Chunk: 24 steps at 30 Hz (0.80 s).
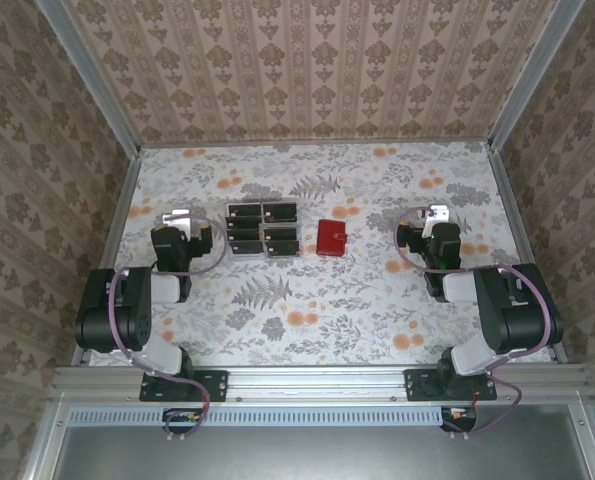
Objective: Put the credit cards into the card holder
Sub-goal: Pick up the card holder from the center of the table.
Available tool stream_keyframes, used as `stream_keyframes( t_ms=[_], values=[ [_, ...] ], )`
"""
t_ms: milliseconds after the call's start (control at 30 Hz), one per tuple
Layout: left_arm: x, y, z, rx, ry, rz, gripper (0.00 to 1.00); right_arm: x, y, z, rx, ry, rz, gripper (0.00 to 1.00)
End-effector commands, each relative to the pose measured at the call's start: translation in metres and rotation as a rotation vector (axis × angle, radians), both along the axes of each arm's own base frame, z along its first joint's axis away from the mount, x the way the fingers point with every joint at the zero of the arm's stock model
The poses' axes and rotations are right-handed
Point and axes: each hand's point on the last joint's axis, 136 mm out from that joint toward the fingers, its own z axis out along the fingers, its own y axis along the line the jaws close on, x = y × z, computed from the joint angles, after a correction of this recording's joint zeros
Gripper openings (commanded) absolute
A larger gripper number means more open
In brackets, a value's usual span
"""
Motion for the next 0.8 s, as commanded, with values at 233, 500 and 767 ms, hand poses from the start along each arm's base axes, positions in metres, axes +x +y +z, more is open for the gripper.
stream_keyframes(
  t_ms=[233, 500, 767],
  values=[
    [0.003, -0.001, 0.010, -0.009, -0.041, 0.010, 1.00, 0.006, 0.001, 0.011, -0.007, -0.029, 0.015, 1.00],
    [-0.001, 0.009, 0.012, 0.015, -0.057, 0.099, 1.00, 0.006, 0.001, 0.010, -0.006, -0.025, 0.016, 1.00],
    [0.001, 0.010, 0.011, 0.002, -0.050, 0.093, 1.00, 0.007, 0.001, 0.009, 0.008, -0.021, 0.023, 1.00]
  ],
)
